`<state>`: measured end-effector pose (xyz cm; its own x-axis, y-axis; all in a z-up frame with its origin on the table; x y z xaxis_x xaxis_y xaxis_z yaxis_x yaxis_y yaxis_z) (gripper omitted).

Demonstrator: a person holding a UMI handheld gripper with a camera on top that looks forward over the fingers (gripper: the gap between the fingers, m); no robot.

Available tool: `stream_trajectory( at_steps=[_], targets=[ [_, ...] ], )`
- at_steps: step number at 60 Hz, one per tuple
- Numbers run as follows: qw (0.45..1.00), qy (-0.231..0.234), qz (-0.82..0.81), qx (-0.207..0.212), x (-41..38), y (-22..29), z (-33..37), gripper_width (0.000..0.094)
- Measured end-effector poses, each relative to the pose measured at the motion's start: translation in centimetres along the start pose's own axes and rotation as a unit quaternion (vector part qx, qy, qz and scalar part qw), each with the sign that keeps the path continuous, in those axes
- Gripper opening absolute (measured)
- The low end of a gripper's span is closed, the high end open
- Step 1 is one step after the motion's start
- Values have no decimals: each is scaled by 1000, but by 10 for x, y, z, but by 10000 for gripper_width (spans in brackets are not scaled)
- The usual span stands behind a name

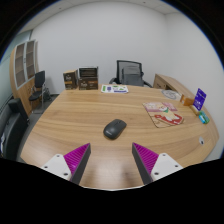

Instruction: Arrange mouse

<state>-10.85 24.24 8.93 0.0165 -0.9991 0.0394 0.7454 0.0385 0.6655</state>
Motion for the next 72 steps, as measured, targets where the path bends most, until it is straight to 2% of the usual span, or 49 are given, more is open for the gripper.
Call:
stream_trajectory(
  at_steps=[30,35,52,61,68,72],
  targets=[
    [1000,6,13,-7,-2,22,-127,870],
    [1000,14,5,-19,-6,22,-142,872],
    [1000,19,-4,-15,-10,51,-169,859],
    [1000,27,7,-14,-14,59,-176,709],
    [999,27,12,-14,-16,63,-179,522],
    [999,26,16,-15,-16,62,-179,489]
  ],
)
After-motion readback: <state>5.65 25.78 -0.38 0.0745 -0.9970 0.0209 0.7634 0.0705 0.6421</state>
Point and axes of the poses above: the point between the fingertips, and its own axes, seen from behind it with the camera up: x to the right, y up, z backward, against the way the camera looks, the point moved 2 cm from there along z, backward, against the way the camera looks, and after that the axes turned 8 degrees about -x, right-handed, at the moved point
